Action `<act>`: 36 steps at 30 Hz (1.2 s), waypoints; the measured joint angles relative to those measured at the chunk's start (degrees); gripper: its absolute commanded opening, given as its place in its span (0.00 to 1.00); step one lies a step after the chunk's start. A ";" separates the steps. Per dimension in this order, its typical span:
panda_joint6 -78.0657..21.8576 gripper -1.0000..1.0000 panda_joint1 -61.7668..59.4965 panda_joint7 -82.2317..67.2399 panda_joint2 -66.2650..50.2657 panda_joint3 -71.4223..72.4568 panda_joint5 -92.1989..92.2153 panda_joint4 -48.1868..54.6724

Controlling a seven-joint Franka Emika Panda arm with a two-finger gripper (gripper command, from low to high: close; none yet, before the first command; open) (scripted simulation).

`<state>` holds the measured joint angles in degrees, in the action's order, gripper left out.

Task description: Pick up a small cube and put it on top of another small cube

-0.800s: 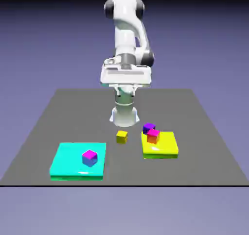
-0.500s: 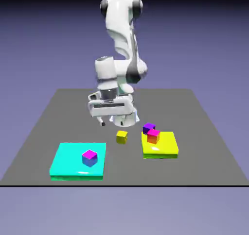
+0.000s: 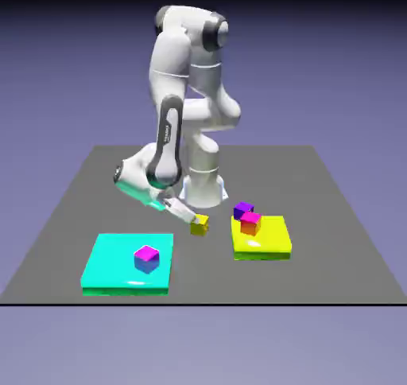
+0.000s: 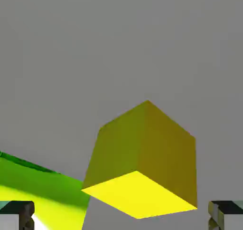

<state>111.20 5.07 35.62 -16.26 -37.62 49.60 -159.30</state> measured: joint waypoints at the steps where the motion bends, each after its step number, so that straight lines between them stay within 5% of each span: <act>1: -2.49 0.50 0.17 -0.27 -1.94 -1.49 1.97 0.07; 10: -24.39 0.50 1.70 -2.66 -19.00 -14.61 19.26 0.66; 16: -23.38 0.50 2.52 -5.59 -24.13 -4.24 30.88 0.71; 17: -23.35 0.00 2.55 -5.69 -24.30 -3.91 31.25 0.71; 25: -22.32 0.00 3.00 -2.47 -18.78 -14.65 19.77 1.73; 36: -15.48 0.00 -3.64 -13.75 -24.18 -27.60 30.43 23.52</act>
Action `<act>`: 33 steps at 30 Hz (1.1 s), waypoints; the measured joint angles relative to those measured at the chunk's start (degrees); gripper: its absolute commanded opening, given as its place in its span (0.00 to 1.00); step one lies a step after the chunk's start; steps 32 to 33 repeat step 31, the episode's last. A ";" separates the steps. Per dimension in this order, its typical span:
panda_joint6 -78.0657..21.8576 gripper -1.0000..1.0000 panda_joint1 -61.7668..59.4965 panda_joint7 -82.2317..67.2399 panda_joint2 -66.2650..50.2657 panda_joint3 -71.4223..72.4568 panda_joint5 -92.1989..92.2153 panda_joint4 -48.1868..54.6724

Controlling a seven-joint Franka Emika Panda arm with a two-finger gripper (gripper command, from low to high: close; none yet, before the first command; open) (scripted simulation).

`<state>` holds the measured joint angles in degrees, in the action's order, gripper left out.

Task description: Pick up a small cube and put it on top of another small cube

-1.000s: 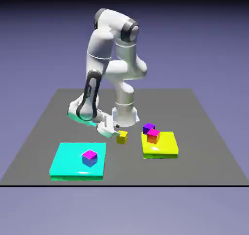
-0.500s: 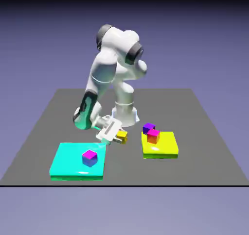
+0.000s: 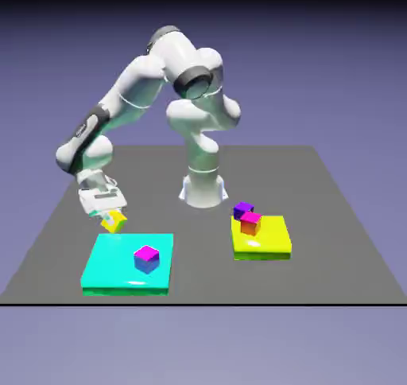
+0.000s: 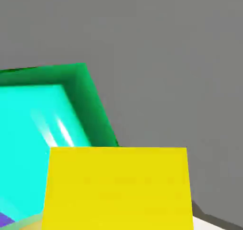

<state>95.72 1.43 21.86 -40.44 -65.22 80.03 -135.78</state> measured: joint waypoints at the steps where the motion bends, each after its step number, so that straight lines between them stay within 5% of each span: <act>1: -0.72 0.00 -0.10 0.95 -0.42 0.31 -0.34 2.08; 22: -37.06 0.00 -3.76 38.18 -10.37 19.74 -20.79 45.11; 28: -33.08 0.00 0.49 35.84 -9.88 20.59 -19.81 36.89; 29: -32.83 1.00 0.71 35.73 -9.84 20.62 -19.75 36.53; 33: -32.84 1.00 0.71 35.69 -9.84 20.62 -19.83 36.53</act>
